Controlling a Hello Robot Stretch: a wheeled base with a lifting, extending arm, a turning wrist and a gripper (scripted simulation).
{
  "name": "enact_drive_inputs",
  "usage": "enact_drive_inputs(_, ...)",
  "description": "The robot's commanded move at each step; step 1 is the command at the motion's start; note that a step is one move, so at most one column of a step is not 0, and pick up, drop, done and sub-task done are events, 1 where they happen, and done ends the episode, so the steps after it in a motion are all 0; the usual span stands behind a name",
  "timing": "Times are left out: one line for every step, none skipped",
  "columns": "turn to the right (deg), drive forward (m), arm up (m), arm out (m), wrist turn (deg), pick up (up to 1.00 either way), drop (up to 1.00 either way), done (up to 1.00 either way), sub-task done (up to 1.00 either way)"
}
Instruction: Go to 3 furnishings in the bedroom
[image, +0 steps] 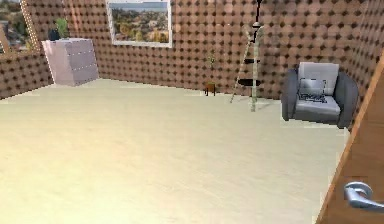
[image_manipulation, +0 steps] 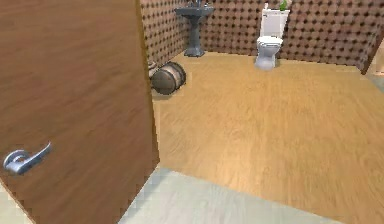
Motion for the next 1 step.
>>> enact_drive_inputs(0.0, 1.0, 0.0, 0.0, 0.0, 0.0, 0.0, 0.0, 0.0)
